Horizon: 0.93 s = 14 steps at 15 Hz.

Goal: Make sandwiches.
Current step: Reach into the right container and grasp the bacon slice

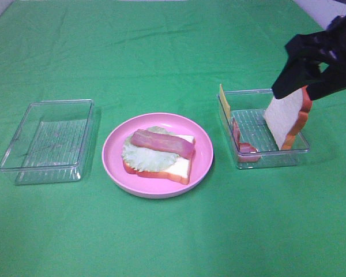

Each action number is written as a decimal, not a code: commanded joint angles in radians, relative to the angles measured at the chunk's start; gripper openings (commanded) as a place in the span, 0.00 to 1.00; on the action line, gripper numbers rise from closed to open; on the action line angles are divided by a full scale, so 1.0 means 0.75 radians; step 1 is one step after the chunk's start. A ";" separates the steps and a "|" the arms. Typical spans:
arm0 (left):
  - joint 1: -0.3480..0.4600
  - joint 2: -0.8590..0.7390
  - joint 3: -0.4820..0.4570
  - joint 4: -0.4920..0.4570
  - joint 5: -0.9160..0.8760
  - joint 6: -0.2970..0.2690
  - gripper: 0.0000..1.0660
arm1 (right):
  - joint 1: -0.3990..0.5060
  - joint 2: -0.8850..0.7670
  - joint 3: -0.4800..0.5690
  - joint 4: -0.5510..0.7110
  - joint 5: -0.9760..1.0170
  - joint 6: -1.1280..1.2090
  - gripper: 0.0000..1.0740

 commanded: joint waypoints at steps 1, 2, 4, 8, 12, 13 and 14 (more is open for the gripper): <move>-0.003 -0.025 0.004 -0.009 -0.015 0.001 0.70 | 0.148 0.169 -0.165 -0.233 0.056 0.295 0.59; -0.003 -0.025 0.004 -0.009 -0.015 0.001 0.70 | 0.197 0.243 -0.233 -0.300 0.093 0.381 0.59; -0.003 -0.025 0.004 -0.009 -0.015 0.001 0.70 | 0.247 0.396 -0.363 -0.348 0.165 0.460 0.59; -0.003 -0.025 0.004 -0.009 -0.015 0.001 0.70 | 0.247 0.611 -0.501 -0.337 0.196 0.483 0.59; -0.003 -0.025 0.004 -0.009 -0.015 0.001 0.70 | 0.247 0.764 -0.523 -0.332 0.168 0.495 0.55; -0.003 -0.025 0.004 -0.009 -0.015 0.000 0.70 | 0.247 0.776 -0.524 -0.332 0.157 0.495 0.50; -0.003 -0.025 0.004 -0.009 -0.015 0.000 0.70 | 0.247 0.777 -0.524 -0.332 0.144 0.495 0.44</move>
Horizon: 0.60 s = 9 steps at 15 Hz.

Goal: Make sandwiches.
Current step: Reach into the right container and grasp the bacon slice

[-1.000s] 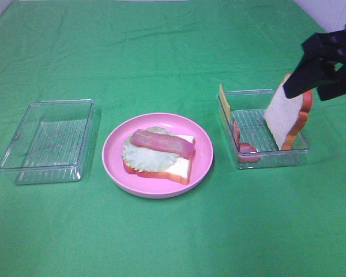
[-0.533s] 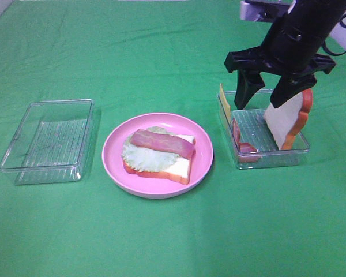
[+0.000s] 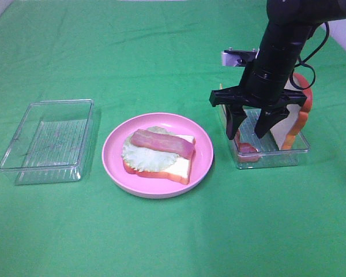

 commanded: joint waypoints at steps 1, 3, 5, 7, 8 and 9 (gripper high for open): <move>-0.003 -0.025 0.004 -0.009 -0.015 0.000 0.70 | 0.004 0.005 -0.016 0.000 -0.033 0.012 0.41; -0.003 -0.025 0.004 -0.009 -0.015 0.000 0.70 | 0.004 0.005 -0.021 0.029 -0.055 0.012 0.32; -0.003 -0.025 0.004 -0.009 -0.015 0.000 0.70 | 0.004 0.005 -0.021 0.039 -0.055 0.012 0.25; -0.003 -0.025 0.004 -0.009 -0.015 0.000 0.70 | 0.004 0.005 -0.021 0.040 -0.049 0.012 0.03; -0.003 -0.025 0.004 -0.009 -0.015 0.000 0.70 | 0.004 0.005 -0.021 0.040 -0.049 0.012 0.00; -0.003 -0.025 0.004 -0.009 -0.015 0.000 0.70 | 0.004 0.000 -0.021 0.051 -0.037 0.007 0.00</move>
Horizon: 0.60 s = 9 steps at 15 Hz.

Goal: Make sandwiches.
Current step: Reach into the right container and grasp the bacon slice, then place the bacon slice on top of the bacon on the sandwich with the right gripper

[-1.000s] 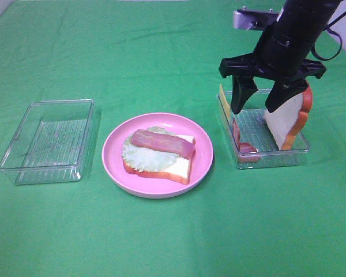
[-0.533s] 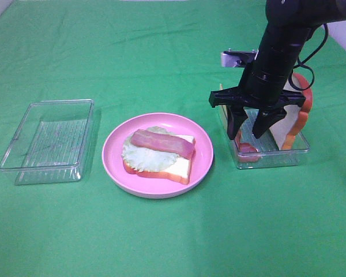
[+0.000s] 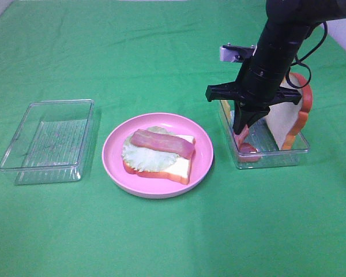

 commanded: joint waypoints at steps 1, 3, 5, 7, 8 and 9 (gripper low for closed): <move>-0.003 -0.025 0.004 -0.009 -0.013 0.000 0.70 | 0.004 -0.015 -0.008 0.015 0.021 0.003 0.00; -0.003 -0.025 0.004 -0.009 -0.013 0.000 0.70 | 0.004 -0.055 -0.008 0.015 0.041 0.003 0.00; -0.003 -0.025 0.004 -0.009 -0.013 0.000 0.70 | 0.004 -0.121 -0.008 0.015 0.079 -0.003 0.00; -0.003 -0.025 0.004 -0.009 -0.013 0.000 0.70 | 0.004 -0.205 -0.008 0.025 0.117 -0.007 0.00; -0.003 -0.025 0.004 -0.009 -0.013 0.000 0.70 | 0.004 -0.249 -0.008 0.044 0.131 -0.007 0.00; -0.003 -0.025 0.004 -0.009 -0.013 0.000 0.70 | 0.004 -0.301 -0.008 0.112 0.143 -0.043 0.00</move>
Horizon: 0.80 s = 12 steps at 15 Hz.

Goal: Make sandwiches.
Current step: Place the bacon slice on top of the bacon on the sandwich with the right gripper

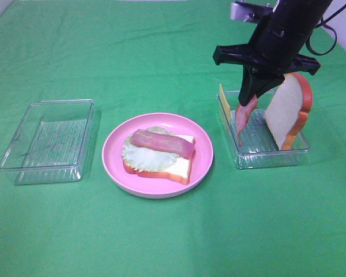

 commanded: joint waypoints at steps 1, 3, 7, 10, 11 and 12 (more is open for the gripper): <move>-0.003 -0.025 0.004 -0.009 -0.013 0.000 0.70 | 0.004 -0.079 -0.007 0.140 0.032 -0.077 0.00; -0.003 -0.025 0.004 -0.009 -0.013 0.000 0.70 | 0.004 -0.099 -0.007 0.323 0.036 -0.167 0.00; -0.003 -0.025 0.004 -0.009 -0.013 0.000 0.70 | 0.004 -0.083 -0.007 0.680 0.031 -0.353 0.00; -0.003 -0.025 0.004 -0.009 -0.013 0.000 0.70 | 0.084 -0.016 -0.007 0.864 -0.048 -0.455 0.00; -0.003 -0.025 0.004 -0.009 -0.013 0.000 0.70 | 0.132 0.013 -0.007 0.868 -0.112 -0.455 0.00; -0.003 -0.025 0.004 -0.009 -0.013 0.000 0.70 | 0.156 0.025 -0.007 0.875 -0.139 -0.455 0.00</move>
